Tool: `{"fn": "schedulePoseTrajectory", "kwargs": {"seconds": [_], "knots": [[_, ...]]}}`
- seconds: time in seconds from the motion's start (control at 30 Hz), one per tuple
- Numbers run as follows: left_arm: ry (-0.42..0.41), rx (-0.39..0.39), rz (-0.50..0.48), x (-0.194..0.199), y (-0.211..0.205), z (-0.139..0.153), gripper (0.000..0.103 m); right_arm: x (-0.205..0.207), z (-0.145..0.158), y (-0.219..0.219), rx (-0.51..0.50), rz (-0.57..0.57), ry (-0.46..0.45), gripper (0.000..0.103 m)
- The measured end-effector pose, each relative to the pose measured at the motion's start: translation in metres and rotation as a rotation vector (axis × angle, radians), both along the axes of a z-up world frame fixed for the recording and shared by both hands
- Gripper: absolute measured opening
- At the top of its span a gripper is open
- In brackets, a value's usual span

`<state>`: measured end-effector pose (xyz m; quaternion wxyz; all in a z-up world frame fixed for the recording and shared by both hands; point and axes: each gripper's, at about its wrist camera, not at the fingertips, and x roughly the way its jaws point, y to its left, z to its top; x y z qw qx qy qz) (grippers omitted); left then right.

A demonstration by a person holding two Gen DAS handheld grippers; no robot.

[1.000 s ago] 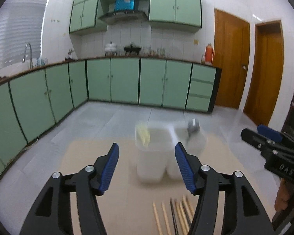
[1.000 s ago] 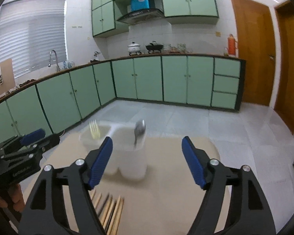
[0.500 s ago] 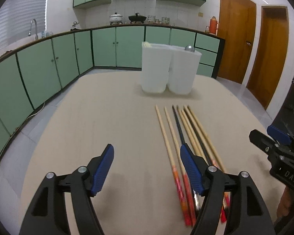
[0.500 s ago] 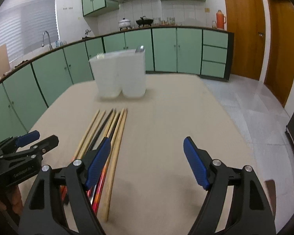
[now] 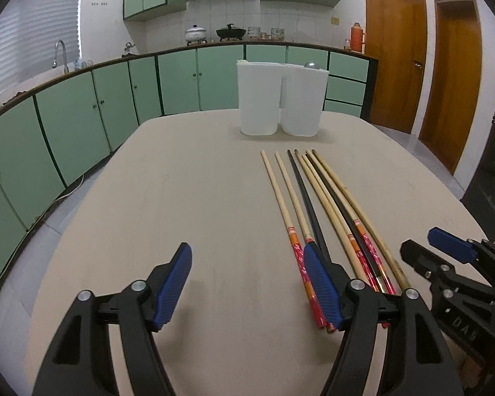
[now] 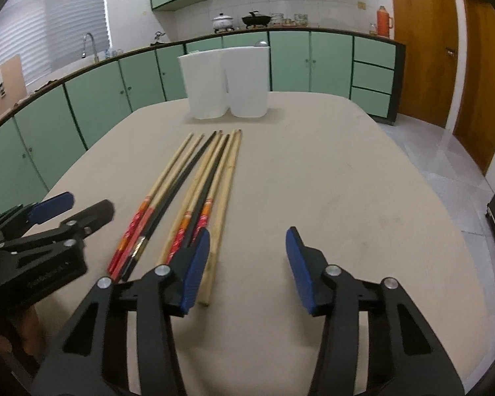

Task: Organize utensils
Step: 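Move both tools back down over the row of chopsticks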

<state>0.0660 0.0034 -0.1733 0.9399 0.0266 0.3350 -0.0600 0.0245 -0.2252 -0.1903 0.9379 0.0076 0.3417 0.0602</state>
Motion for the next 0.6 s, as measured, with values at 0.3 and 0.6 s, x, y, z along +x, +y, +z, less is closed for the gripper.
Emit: {"fn": "schedulePoseTrajectory", "kwargs": {"seconds": [0.3, 0.6], "knots": [[-0.013, -0.002, -0.006, -0.005, -0.001, -0.001, 0.069, -0.002, -0.012, 0.012, -0.023, 0.029, 0.032, 0.027], [0.003, -0.003, -0.004, -0.006, -0.002, -0.005, 0.069, -0.002, -0.015, 0.017, -0.064, 0.045, 0.023, 0.006]]}}
